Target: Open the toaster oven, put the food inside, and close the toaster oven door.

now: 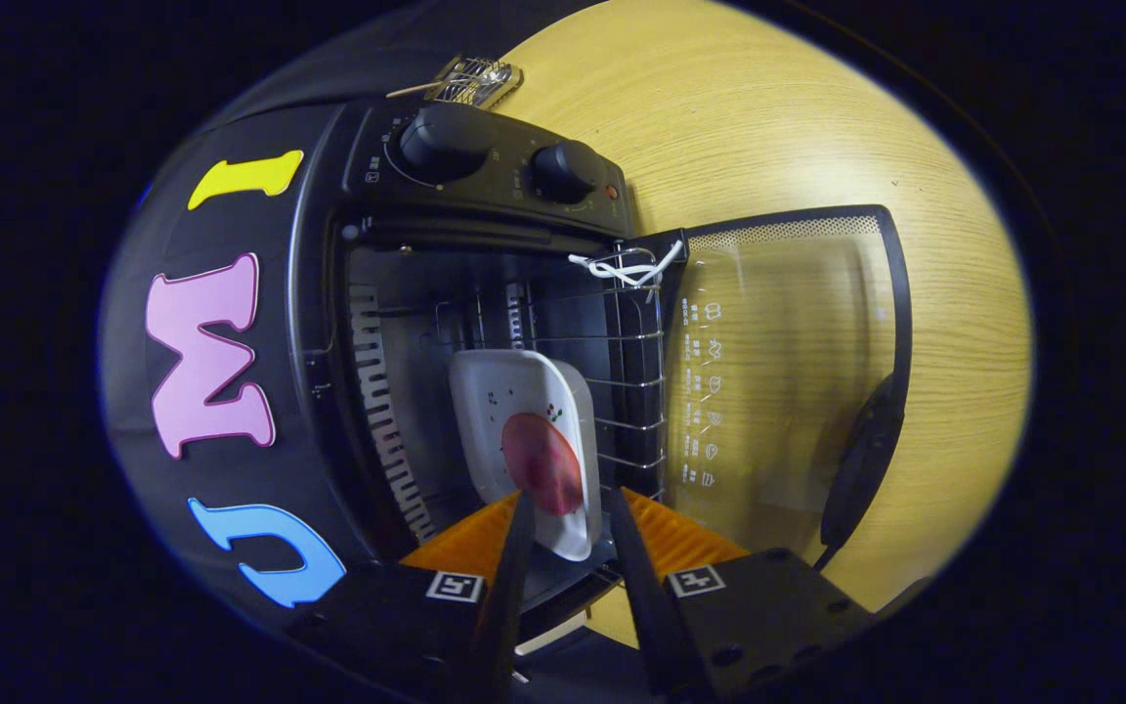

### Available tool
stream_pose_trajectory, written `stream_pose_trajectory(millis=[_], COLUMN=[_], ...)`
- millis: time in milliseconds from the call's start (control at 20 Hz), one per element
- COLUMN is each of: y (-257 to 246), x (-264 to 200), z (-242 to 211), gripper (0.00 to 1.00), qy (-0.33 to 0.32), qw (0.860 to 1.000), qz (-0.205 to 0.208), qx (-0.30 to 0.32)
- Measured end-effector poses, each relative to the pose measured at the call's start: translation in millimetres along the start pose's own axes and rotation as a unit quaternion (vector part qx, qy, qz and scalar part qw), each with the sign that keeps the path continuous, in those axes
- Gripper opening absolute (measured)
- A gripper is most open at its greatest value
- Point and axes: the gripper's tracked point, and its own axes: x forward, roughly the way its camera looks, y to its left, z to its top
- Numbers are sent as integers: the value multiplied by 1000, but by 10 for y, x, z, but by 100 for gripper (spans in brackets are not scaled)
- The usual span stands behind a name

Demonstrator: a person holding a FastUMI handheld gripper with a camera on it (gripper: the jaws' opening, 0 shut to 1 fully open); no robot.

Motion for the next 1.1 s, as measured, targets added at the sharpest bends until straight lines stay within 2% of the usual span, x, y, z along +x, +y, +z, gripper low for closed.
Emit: stream_pose_trajectory(millis=[150,200,350,450,550,750,1000,1100], y=[-46,-60,-151,-218,-341,-562,-880,-1059], x=[-183,-268,-539,-711,-866,-1212,-1349,-1305], z=[-73,-120,-203,-232,-242,-223,-186,-138], gripper=[82,97,99,99,99,99,99,99], qy=[25,35,63,79,94,104,108,107], qw=[999,998,985,969,947,888,809,783], qz=[-3,-1,8,15,8,-3,6,-7], qx=[-28,-51,-163,-234,-307,-447,-578,-613])
